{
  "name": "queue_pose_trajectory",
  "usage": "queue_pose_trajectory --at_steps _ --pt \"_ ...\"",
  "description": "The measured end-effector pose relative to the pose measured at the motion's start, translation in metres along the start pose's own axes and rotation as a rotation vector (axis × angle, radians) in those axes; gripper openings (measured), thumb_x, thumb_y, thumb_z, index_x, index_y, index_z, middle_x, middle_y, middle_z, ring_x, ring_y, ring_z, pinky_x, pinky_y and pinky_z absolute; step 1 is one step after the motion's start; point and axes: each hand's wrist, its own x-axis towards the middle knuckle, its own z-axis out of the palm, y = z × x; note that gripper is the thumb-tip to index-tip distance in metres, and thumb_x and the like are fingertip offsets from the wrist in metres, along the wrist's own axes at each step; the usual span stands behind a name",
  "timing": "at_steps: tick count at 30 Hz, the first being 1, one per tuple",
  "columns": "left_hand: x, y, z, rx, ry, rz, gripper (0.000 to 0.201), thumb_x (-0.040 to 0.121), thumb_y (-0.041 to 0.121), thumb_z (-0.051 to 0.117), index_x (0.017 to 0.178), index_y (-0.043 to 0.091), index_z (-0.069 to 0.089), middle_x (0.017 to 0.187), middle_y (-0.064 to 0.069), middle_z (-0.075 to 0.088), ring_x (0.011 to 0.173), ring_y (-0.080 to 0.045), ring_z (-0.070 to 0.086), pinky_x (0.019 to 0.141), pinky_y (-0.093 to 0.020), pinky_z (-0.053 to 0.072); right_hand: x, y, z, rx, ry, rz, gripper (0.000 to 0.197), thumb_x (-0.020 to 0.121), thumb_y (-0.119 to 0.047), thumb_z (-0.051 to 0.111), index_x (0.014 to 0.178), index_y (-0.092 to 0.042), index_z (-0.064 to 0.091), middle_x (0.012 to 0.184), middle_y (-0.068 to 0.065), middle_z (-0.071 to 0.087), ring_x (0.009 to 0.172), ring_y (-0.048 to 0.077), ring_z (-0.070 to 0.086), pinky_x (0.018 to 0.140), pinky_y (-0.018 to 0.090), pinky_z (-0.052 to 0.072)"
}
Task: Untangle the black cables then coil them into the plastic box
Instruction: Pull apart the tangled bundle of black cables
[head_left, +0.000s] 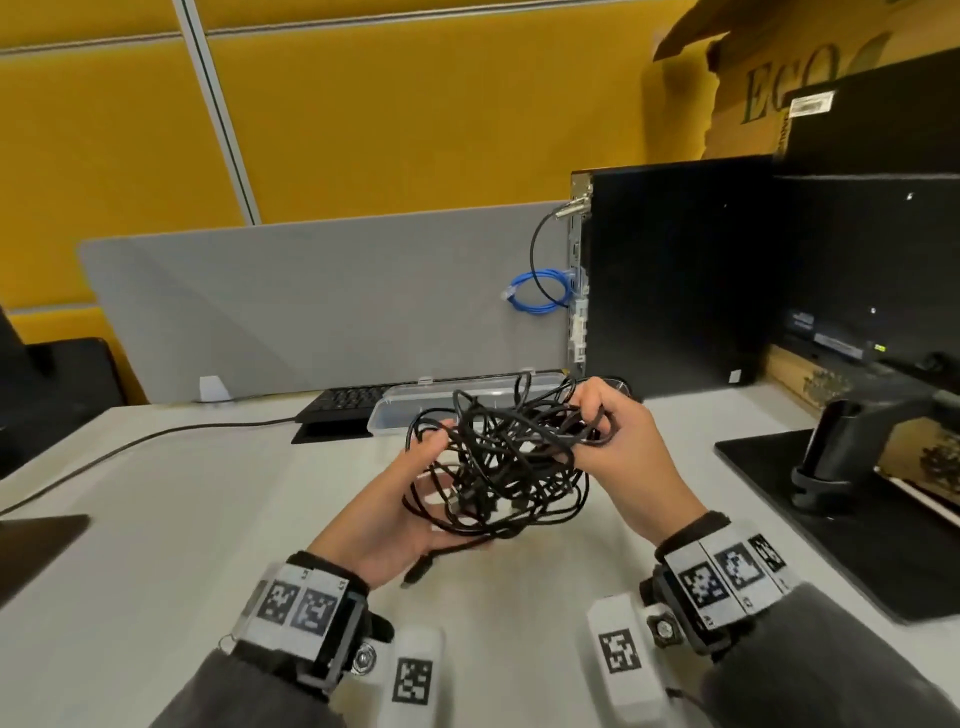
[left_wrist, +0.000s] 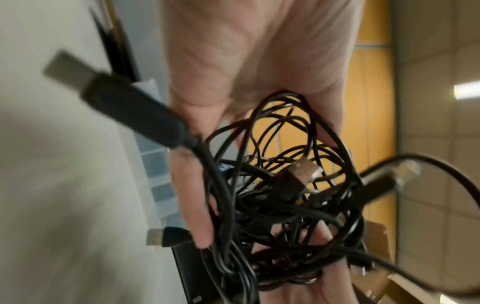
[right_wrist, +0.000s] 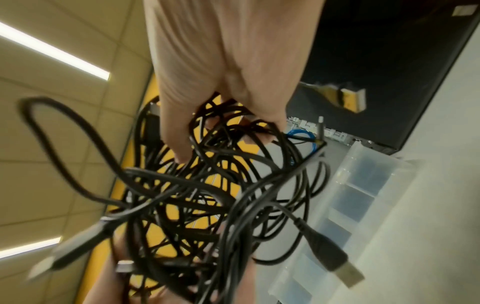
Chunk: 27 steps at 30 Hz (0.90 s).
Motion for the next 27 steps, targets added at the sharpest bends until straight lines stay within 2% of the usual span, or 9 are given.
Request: queue_pose_trajectory --at_steps 3,5,7,11,15,19,22,25,27 --pt "-0.003 -0.010 -0.002 0.026 0.022 0.092 0.025 0.076 0.017 0.064 0.100 0.018 0.058 0.099 -0.016 0.068 0.087 -0.033 0.068 0.074 -0.052 0.055 -0.006 0.008 0.003 0.086 -0.034 0.023 0.039 0.064 -0.004 0.073 0.064 -0.029 0.043 0.080 0.010 0.045 0.078 0.023 0.048 0.075 0.030 0.047" --pt "-0.002 -0.017 -0.009 0.019 0.067 0.173 0.019 0.072 0.009 0.067 0.084 0.020 0.058 0.092 -0.017 0.066 0.084 -0.034 0.066 0.073 -0.050 0.056 -0.014 0.014 0.002 0.097 -0.062 0.084 0.037 0.064 -0.007 0.076 0.080 -0.031 0.053 0.100 -0.003 0.058 0.099 0.017 0.057 0.079 0.025 0.051" --pt "0.002 -0.023 -0.018 0.020 0.130 0.284 0.023 0.073 0.002 0.070 0.075 0.020 0.057 0.086 -0.014 0.061 0.078 -0.028 0.063 0.071 -0.043 0.056 -0.018 0.022 0.002 0.055 -0.067 0.198 0.058 0.068 -0.006 0.077 0.105 -0.042 0.051 0.120 -0.013 0.054 0.112 0.009 0.055 0.087 0.030 0.053" --pt "0.009 -0.026 -0.031 0.179 0.228 0.495 0.022 0.062 0.017 0.075 0.071 0.022 0.056 0.080 0.001 0.056 0.077 -0.021 0.057 0.074 -0.039 0.052 -0.014 0.026 0.004 0.495 -0.001 0.588 0.044 0.090 -0.012 0.055 0.126 -0.037 0.046 0.119 0.007 0.061 0.099 0.028 0.066 0.083 0.053 0.053" --pt "0.011 -0.026 -0.034 0.271 0.208 0.583 0.020 0.055 0.026 0.074 0.067 0.026 0.057 0.084 0.008 0.063 0.084 -0.014 0.062 0.079 -0.031 0.049 -0.011 0.020 0.004 0.704 -0.117 0.612 0.036 0.094 -0.034 0.047 0.128 -0.022 0.053 0.118 0.009 0.064 0.107 0.033 0.062 0.080 0.049 0.053" --pt "0.011 -0.028 -0.033 0.343 0.179 0.532 0.021 0.059 0.025 0.074 0.071 0.026 0.056 0.095 0.006 0.064 0.095 -0.018 0.062 0.087 -0.036 0.048 -0.013 0.026 0.007 0.533 -0.041 0.459 0.042 0.084 -0.025 0.053 0.126 -0.025 0.051 0.118 0.006 0.065 0.099 0.022 0.065 0.070 0.030 0.055" --pt "0.010 -0.027 -0.030 0.247 0.147 0.326 0.037 0.069 0.011 0.074 0.098 0.023 0.055 0.120 -0.005 0.060 0.100 -0.026 0.064 0.089 -0.050 0.048 -0.014 0.029 0.007 0.524 0.044 0.335 0.032 0.084 -0.012 0.053 0.116 -0.016 0.056 0.109 0.010 0.064 0.093 0.019 0.065 0.074 0.027 0.055" --pt "0.011 -0.023 -0.036 0.068 0.051 0.068 0.065 0.077 -0.011 0.060 0.122 0.033 0.048 0.116 -0.014 0.063 0.088 -0.034 0.064 0.082 -0.056 0.047 -0.014 0.027 0.006 0.464 0.076 0.274 0.025 0.089 0.000 0.049 0.103 -0.018 0.059 0.097 0.002 0.063 0.090 0.016 0.064 0.076 0.025 0.054" --pt "0.009 -0.017 -0.044 -0.089 0.000 0.030 0.074 0.069 -0.015 0.059 0.127 0.029 0.050 0.113 -0.021 0.063 0.095 -0.042 0.062 0.091 -0.068 0.038 -0.014 0.024 0.003 0.491 0.064 0.245 0.026 0.088 0.002 0.049 0.102 -0.018 0.057 0.096 -0.001 0.063 0.090 0.016 0.062 0.076 0.024 0.053"
